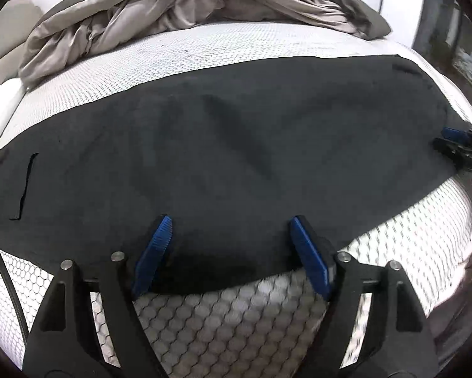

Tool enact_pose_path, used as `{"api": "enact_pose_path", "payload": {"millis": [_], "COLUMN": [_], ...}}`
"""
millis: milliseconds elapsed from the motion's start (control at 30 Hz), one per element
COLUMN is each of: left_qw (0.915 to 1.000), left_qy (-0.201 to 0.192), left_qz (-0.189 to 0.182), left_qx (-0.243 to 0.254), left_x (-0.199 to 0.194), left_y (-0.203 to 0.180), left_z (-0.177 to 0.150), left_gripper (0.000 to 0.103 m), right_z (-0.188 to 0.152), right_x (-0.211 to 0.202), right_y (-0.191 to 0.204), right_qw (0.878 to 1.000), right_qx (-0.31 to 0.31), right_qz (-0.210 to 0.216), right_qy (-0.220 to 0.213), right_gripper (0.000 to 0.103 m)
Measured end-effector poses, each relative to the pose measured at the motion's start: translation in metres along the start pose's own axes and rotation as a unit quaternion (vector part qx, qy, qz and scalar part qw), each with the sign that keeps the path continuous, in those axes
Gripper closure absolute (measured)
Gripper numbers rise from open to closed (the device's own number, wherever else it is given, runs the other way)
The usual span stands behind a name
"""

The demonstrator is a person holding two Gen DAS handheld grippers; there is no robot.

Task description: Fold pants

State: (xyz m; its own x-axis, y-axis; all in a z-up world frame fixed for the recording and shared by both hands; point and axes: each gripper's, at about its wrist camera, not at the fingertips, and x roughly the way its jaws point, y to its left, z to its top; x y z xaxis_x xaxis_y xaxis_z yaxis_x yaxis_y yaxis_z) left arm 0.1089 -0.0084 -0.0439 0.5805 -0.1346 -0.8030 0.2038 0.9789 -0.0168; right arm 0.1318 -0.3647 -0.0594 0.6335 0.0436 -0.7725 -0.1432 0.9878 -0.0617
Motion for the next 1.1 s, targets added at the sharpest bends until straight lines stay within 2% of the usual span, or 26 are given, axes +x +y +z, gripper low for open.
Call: {"api": "enact_pose_path", "payload": {"millis": [100,200,300,367,433,500,567,633,733,800,867,900,1000,1100], "left_qw": [0.9985,0.9946,0.9961,0.9981,0.9989,0.9988,0.9989,0.9992,0.9991,0.9993,0.9995,0.9992,0.9971,0.9971], "left_qy": [-0.02,-0.052,-0.039,-0.018,0.004,0.002,0.002,0.002,0.003,0.004,0.002,-0.011,-0.05,-0.05], "left_qz": [-0.029,-0.063,-0.074,-0.058,-0.042,-0.046,-0.045,-0.04,-0.041,-0.036,-0.029,-0.034,-0.055,-0.053], "left_qx": [-0.041,-0.065,-0.026,0.004,0.02,0.017,0.013,0.0,-0.009,-0.012,-0.015,-0.016,-0.009,0.023], "left_x": [-0.011,-0.016,-0.005,0.008,0.02,0.017,0.013,0.008,0.008,0.006,0.002,-0.005,-0.02,-0.007], "left_y": [0.004,-0.009,-0.04,-0.056,-0.062,-0.061,-0.048,-0.033,-0.01,-0.006,-0.003,-0.005,-0.02,-0.047], "left_z": [0.008,0.024,0.039,0.039,0.034,0.026,0.021,0.012,0.007,0.007,0.009,0.013,0.029,0.049], "left_gripper": [0.027,0.027,0.027,0.027,0.026,0.023,0.02,0.02,0.02,0.02,0.02,0.02,0.02,0.02], "right_z": [-0.012,-0.01,0.006,0.018,0.017,0.012,0.004,-0.008,-0.028,-0.032,-0.024,-0.019,0.0,0.025], "right_x": [-0.024,-0.043,-0.029,-0.003,0.002,0.001,-0.006,-0.012,-0.018,-0.024,-0.034,-0.04,-0.05,-0.029], "right_y": [-0.008,0.01,0.048,0.076,0.082,0.069,0.035,-0.02,-0.082,-0.096,-0.089,-0.079,-0.042,0.008], "right_qw": [1.0,0.998,0.996,0.995,0.994,0.994,0.997,0.998,0.993,0.993,0.991,0.99,0.992,0.996], "right_qx": [0.01,0.017,-0.021,-0.073,-0.101,-0.102,-0.075,-0.029,0.049,0.076,0.073,0.068,0.055,0.026], "right_qz": [0.003,0.027,0.053,0.052,0.038,0.037,0.012,-0.05,-0.1,-0.086,-0.098,-0.1,-0.048,0.003], "right_qy": [-0.027,-0.061,-0.066,-0.036,-0.026,-0.025,-0.027,-0.037,-0.036,-0.042,-0.055,-0.067,-0.104,-0.089], "right_gripper": [0.028,0.023,0.021,0.021,0.021,0.021,0.02,0.021,0.02,0.022,0.021,0.021,0.02,0.018]}}
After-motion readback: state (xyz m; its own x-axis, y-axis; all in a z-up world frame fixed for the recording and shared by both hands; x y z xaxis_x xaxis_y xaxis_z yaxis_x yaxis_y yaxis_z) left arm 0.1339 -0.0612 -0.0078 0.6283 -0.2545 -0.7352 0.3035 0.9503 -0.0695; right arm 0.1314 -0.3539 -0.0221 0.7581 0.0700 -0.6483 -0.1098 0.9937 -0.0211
